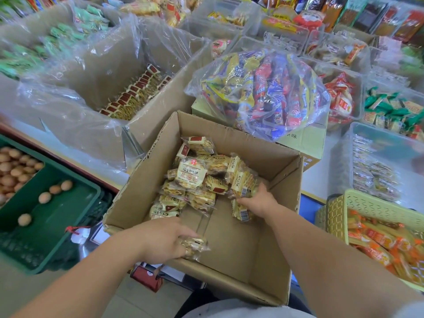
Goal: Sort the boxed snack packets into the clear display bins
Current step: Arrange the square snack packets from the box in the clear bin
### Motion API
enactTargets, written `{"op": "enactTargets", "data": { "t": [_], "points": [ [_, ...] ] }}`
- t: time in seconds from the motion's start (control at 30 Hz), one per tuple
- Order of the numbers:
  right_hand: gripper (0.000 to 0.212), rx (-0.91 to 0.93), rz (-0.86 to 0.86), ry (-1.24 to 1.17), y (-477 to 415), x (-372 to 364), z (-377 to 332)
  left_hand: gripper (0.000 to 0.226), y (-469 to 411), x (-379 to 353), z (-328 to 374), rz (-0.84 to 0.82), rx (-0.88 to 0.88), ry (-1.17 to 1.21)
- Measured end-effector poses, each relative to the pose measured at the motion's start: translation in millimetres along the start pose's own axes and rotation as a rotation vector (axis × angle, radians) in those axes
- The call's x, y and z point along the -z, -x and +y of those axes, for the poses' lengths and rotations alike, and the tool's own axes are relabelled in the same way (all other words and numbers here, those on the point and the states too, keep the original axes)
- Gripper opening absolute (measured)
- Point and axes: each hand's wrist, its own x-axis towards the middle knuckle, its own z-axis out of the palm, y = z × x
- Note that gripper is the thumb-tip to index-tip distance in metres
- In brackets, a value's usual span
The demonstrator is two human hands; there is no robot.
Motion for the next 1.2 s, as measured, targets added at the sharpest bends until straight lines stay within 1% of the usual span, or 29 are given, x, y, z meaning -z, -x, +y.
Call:
{"op": "enactTargets", "data": {
  "t": [0.1, 0.17, 0.2, 0.23, 0.3, 0.33, 0.4, 0.43, 0.47, 0.53, 0.57, 0.63, 0.77, 0.9, 0.93, 1.0, 1.07, 1.1, 1.13, 1.17, 1.2],
  "points": [
    [0.109, -0.024, -0.018, 0.044, -10.4, -8.7, 1.9, 0.052, 13.2, -3.0, -12.6, 0.130, -0.015, -0.075],
    [0.115, -0.052, 0.024, 0.124, -12.4, -13.3, 2.4, 0.052, 21.4, -5.9, -23.5, 0.221, 0.009, -0.117],
    [0.113, -0.058, 0.053, 0.175, -13.0, -15.6, 3.7, 0.052, 25.3, -8.1, -28.2, 0.264, 0.019, -0.120],
    [0.106, -0.047, 0.061, 0.230, -13.2, -17.8, 5.3, 0.051, 29.0, -10.7, -31.8, 0.307, 0.020, -0.118],
    [0.091, 0.002, -0.005, 0.319, -9.9, -23.5, 7.5, 0.057, 35.9, -17.0, -36.6, 0.368, 0.019, -0.116],
    [0.095, 0.017, -0.050, 0.333, -8.4, -26.3, 8.9, 0.068, 39.2, -19.8, -37.7, 0.373, 0.022, -0.105],
    [0.122, 0.025, -0.137, 0.311, -6.1, -28.4, 10.0, 0.096, 44.8, -23.7, -39.1, 0.359, 0.013, -0.086],
    [0.134, 0.048, -0.184, 0.293, -6.1, -28.3, 9.9, 0.103, 46.1, -24.6, -39.8, 0.358, 0.008, -0.089],
    [0.143, 0.077, -0.241, 0.299, -6.3, -28.3, 9.5, 0.103, 46.3, -25.1, -40.0, 0.366, 0.001, -0.094],
    [0.149, 0.124, -0.337, 0.370, -6.8, -31.1, 10.2, 0.090, 44.1, -26.3, -41.4, 0.417, -0.017, -0.105],
    [0.145, 0.141, -0.348, 0.426, -6.8, -34.0, 11.0, 0.084, 42.8, -26.8, -42.6, 0.443, -0.025, -0.109],
    [0.132, 0.153, -0.308, 0.522, -7.4, -40.5, 13.1, 0.078, 40.4, -27.6, -45.8, 0.482, -0.036, -0.090],
    [0.117, 0.173, -0.270, 0.642, -4.8, -46.0, 15.3, 0.077, 36.3, -31.6, -51.5, 0.562, -0.054, -0.070],
    [0.117, 0.202, -0.298, 0.692, 1.6, -56.9, 15.7, 0.079, 37.2, -37.2, -51.3, 0.629, -0.063, -0.075],
    [0.113, 0.200, -0.297, 0.682, 3.3, -60.6, 15.4, 0.080, 37.6, -38.4, -51.6, 0.633, -0.058, -0.077],
    [0.091, 0.200, -0.315, 0.628, 6.7, -66.5, 12.8, 0.080, 37.8, -40.0, -52.7, 0.636, -0.056, -0.086],
    [0.067, 0.215, -0.387, 0.598, 11.5, -69.8, 10.8, 0.080, 37.7, -39.8, -52.8, 0.637, -0.057, -0.099],
    [0.063, 0.222, -0.429, 0.585, 14.7, -71.9, 10.9, 0.079, 37.8, -39.3, -52.6, 0.640, -0.058, -0.100],
    [0.064, 0.222, -0.467, 0.555, 18.2, -74.5, 11.8, 0.078, 37.8, -38.8, -52.6, 0.643, -0.061, -0.092],
    [0.070, 0.217, -0.490, 0.510, 21.6, -77.6, 13.8, 0.077, 37.9, -38.0, -52.7, 0.648, -0.065, -0.081],
    [0.083, 0.212, -0.492, 0.459, 25.1, -80.1, 15.6, 0.076, 37.9, -37.4, -52.5, 0.652, -0.069, -0.069]
  ]
}}
